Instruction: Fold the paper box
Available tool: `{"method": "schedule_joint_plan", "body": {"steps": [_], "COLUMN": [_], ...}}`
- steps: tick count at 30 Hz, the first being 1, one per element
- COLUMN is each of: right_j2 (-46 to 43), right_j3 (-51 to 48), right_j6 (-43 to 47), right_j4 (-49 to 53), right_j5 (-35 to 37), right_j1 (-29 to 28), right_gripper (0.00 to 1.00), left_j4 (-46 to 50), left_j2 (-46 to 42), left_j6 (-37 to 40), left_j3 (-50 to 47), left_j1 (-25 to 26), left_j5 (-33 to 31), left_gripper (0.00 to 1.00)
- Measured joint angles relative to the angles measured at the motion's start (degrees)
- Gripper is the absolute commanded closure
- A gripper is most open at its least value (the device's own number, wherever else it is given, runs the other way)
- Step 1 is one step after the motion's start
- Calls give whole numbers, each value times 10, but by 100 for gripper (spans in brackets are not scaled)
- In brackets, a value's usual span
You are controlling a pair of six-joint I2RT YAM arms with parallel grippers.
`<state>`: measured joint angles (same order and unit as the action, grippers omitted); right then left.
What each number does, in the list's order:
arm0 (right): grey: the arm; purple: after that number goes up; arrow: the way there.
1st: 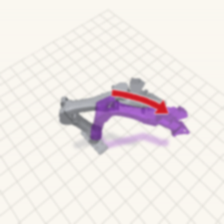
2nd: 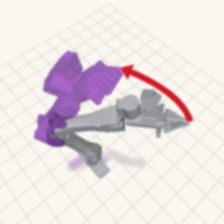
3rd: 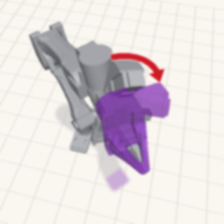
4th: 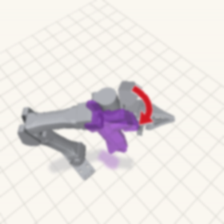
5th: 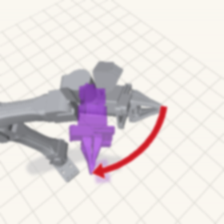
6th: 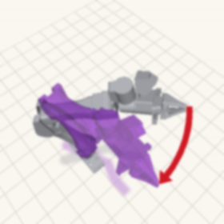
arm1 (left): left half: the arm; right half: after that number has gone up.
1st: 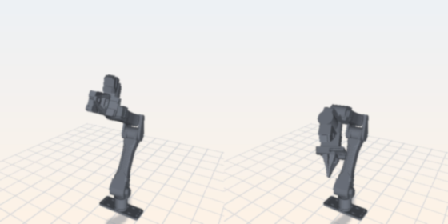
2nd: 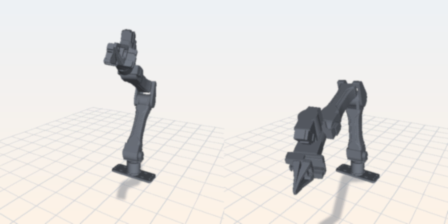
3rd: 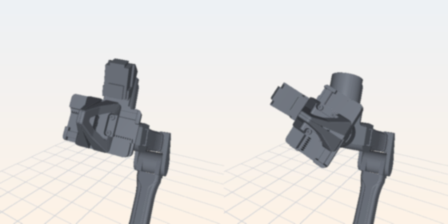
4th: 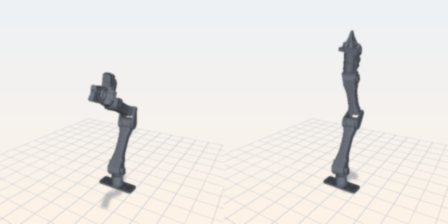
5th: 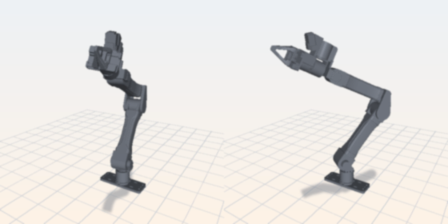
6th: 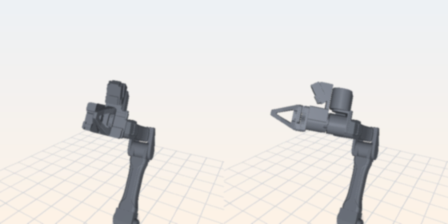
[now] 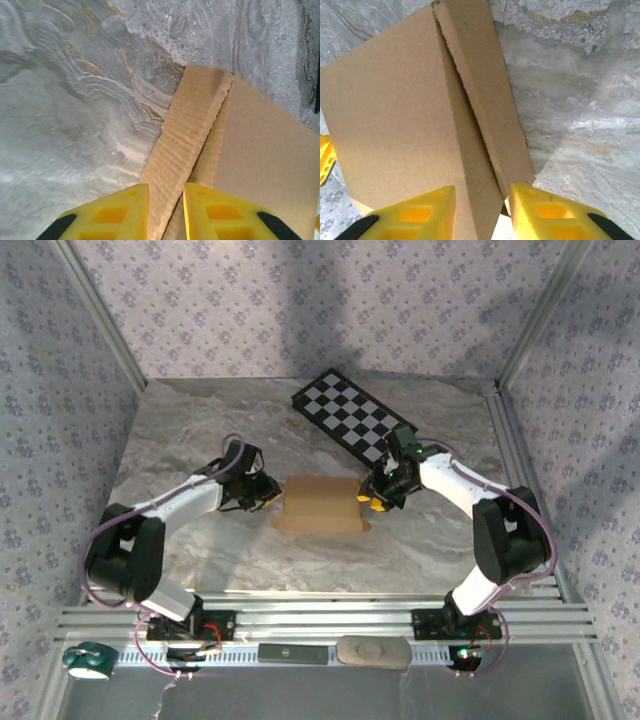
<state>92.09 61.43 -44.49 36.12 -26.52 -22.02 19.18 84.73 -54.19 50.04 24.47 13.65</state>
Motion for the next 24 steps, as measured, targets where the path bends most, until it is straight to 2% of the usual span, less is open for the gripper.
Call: {"method": "schedule_joint_plan", "body": {"steps": [3,6,11,14,24], "right_j2": [-36,-68,-53,-32,-5], "right_j3": [0,5,16,10,-55], "right_j6": [0,-2,-13,-21,-41], "right_j4": [7,6,-17,-37,-86], "right_j5": [34,65,74,77,79], "right_j1": [-21,-50,-89,-93,-93], "right_gripper": [71,78,82,82,82], "left_j4": [29,46,40,38,5], "left_j2": [-66,-105,-44,1,42], "left_j6": [14,35,51,52,51], "left_j3": [0,17,59,58,12], "left_j1": [3,20,63,80,87], "left_j5": [-35,-45,-20,-11,-12], "left_gripper": [73,73,75,75,76]}}
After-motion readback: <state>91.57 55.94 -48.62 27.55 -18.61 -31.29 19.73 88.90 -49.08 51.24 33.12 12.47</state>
